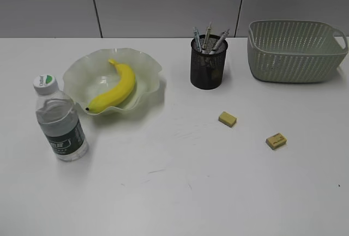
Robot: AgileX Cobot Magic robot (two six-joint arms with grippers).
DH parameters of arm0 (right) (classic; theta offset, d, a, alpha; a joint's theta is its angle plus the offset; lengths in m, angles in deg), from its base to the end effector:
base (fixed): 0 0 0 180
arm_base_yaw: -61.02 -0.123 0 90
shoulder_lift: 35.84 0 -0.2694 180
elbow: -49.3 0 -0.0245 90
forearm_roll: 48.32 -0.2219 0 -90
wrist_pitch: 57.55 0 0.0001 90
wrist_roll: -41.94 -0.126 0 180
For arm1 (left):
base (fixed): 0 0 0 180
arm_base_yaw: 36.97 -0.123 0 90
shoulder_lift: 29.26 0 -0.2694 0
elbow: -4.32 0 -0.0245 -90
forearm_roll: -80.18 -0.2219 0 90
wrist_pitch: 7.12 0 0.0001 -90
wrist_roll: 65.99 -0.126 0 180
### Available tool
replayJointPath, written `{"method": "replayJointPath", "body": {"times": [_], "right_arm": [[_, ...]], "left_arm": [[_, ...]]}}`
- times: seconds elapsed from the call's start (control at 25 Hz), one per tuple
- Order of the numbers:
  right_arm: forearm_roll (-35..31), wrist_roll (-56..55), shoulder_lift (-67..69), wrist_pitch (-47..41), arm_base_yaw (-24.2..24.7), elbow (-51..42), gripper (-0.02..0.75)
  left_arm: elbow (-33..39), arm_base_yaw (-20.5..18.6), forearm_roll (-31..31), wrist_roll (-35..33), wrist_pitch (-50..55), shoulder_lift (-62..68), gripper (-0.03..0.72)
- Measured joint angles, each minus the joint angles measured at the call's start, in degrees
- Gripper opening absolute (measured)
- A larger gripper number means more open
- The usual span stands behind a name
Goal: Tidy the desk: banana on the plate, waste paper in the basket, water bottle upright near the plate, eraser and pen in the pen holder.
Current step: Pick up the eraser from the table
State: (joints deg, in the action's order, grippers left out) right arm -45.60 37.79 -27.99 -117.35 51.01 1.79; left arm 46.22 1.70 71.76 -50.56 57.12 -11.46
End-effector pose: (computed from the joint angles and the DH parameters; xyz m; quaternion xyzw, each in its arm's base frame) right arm 0.0164 -0.0024 0.2525 -0.0422 0.8428 0.0425 0.5348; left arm 0.0311 -0.0036 0.2691 0.1745 0.8629 -0.1478 0.4508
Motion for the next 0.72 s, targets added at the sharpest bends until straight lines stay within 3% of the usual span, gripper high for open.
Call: {"method": "replayJointPath", "body": {"times": [0.24,0.36,0.52,0.72], "right_arm": [[-2.33,2.93,1.90,2.87,0.00,1.31,0.319],[-4.20,5.27,11.39,6.85,0.00,2.74,0.319],[-4.25,6.09,35.81,11.14,0.00,5.83,0.336],[-5.26,6.38,70.05,19.11,0.00,14.49,0.431]], "left_arm": [[3.77,0.00,0.59,0.26,-2.37,-6.68,0.413],[3.88,0.00,0.59,0.26,-2.68,-8.27,0.399],[3.95,-0.63,0.59,0.26,-2.93,-9.15,0.394],[3.95,-8.85,-0.84,0.26,-2.92,-9.91,0.391]]}}
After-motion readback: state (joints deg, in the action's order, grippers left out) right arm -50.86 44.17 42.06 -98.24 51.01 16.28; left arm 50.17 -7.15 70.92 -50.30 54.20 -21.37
